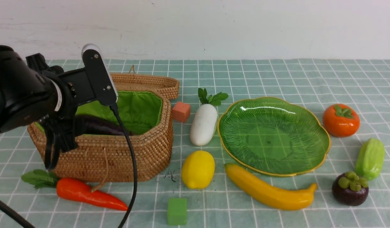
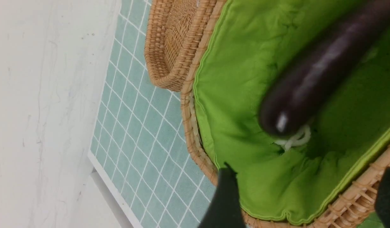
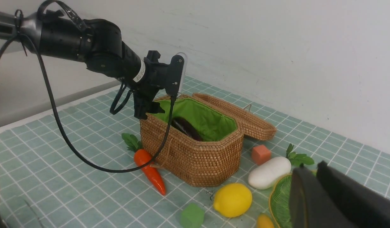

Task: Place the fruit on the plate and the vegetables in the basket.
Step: Use the left arm to grab an eggplant and put it into the left basket, then use the left arm to grab a carrot and put it into the left basket

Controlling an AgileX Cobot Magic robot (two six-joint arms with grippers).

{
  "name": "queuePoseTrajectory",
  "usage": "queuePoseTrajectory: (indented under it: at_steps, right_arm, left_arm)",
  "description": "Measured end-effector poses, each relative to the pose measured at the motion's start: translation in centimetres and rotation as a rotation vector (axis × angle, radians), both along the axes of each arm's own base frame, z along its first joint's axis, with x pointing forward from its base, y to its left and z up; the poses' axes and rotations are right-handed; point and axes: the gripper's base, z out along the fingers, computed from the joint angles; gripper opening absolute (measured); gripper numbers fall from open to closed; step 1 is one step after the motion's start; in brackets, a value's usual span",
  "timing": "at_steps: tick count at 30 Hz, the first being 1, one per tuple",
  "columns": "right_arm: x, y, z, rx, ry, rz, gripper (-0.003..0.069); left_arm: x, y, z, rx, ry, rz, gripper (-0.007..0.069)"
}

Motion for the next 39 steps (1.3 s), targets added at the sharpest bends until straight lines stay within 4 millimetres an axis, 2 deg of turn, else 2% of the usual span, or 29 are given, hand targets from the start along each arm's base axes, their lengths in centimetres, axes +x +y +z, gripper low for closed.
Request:
queuePoseTrajectory:
  at_steps: [3, 5, 7, 8, 10, 13, 14, 15, 16, 18, 22, 26, 28, 29, 31, 35, 36, 38, 39]
  right_arm:
    - [0.0, 0.0, 0.0, -0.001, -0.001, 0.000, 0.0061]
    - [0.0, 0.0, 0.0, -0.001, -0.001, 0.000, 0.0064]
    - [0.0, 0.0, 0.0, -0.001, -0.001, 0.000, 0.0064]
    - [0.0, 0.0, 0.0, -0.001, 0.000, 0.000, 0.0065]
    - [0.0, 0.0, 0.0, -0.002, 0.003, 0.003, 0.0065]
    - [-0.2, 0.2, -0.2, -0.006, 0.028, 0.029, 0.0067]
    - [-0.3, 0.3, -0.4, -0.012, 0.043, 0.044, 0.0067]
    - [-0.4, 0.3, -0.4, -0.014, 0.051, 0.050, 0.0067]
    - [-0.5, 0.5, -0.7, -0.034, 0.086, 0.075, 0.0067]
    - [-0.5, 0.6, -1.2, -0.067, 0.133, 0.099, 0.0067]
    - [-0.3, 0.8, -1.7, -0.116, 0.199, 0.125, 0.0067]
    - [-0.4, 0.8, -2.0, -0.137, 0.224, 0.134, 0.0071]
    - [-0.4, 0.8, -2.0, -0.141, 0.228, 0.134, 0.0073]
    - [-0.4, 0.8, -2.1, -0.144, 0.229, 0.134, 0.0073]
    - [-0.3, 0.8, -2.0, -0.144, 0.230, 0.134, 0.0074]
    - [-0.3, 0.8, -2.1, -0.148, 0.230, 0.131, 0.0076]
    - [-0.3, 0.8, -2.1, -0.149, 0.229, 0.131, 0.0076]
    - [-0.3, 0.8, -2.1, -0.150, 0.229, 0.130, 0.0078]
    - [-0.3, 0.8, -2.1, -0.150, 0.229, 0.130, 0.0079]
  left_arm:
    - [-0.8, -0.2, 0.5, -0.077, 0.004, 0.049, 0.0584]
    - [-2.3, -1.0, 1.3, -0.236, 0.019, 0.133, 0.0539]
    - [-3.0, -1.5, 1.7, -0.320, 0.027, 0.171, 0.0503]
    - [-4.4, -2.4, 2.2, -0.451, 0.056, 0.221, 0.0416]
    - [-6.1, -3.2, 2.6, -0.568, 0.129, 0.272, 0.0261]
    - [-8.2, -4.1, 2.0, -0.592, 0.318, 0.311, 0.0029]
    - [-8.6, -4.1, 1.6, -0.565, 0.378, 0.307, -0.0007]
    - [-8.6, -4.2, 1.6, -0.573, 0.386, 0.309, -0.0007]
    - [-9.2, -4.3, 1.1, -0.530, 0.485, 0.280, -0.0013]
    - [-9.3, -4.3, 0.7, -0.499, 0.550, 0.234, -0.0013]
    - [-9.1, -4.3, 0.1, -0.415, 0.595, 0.105, -0.0013]
    - [-9.2, -4.0, -2.3, -0.249, 0.635, -0.076, 0.0020]
    - [-9.3, -3.9, -3.1, -0.220, 0.644, -0.104, 0.0032]
    - [-9.4, -3.7, -4.1, -0.194, 0.638, -0.131, 0.0048]
    - [-9.4, -3.7, -4.6, -0.187, 0.622, -0.148, 0.0060]
    - [-8.3, -3.7, -6.3, -0.139, 0.511, -0.213, 0.0179]
    - [-8.3, -3.7, -6.4, -0.137, 0.513, -0.213, 0.0179]
    - [-7.3, -4.0, -7.1, -0.094, 0.473, -0.242, 0.0295]
    - [-7.2, -4.0, -7.3, -0.089, 0.475, -0.244, 0.0304]
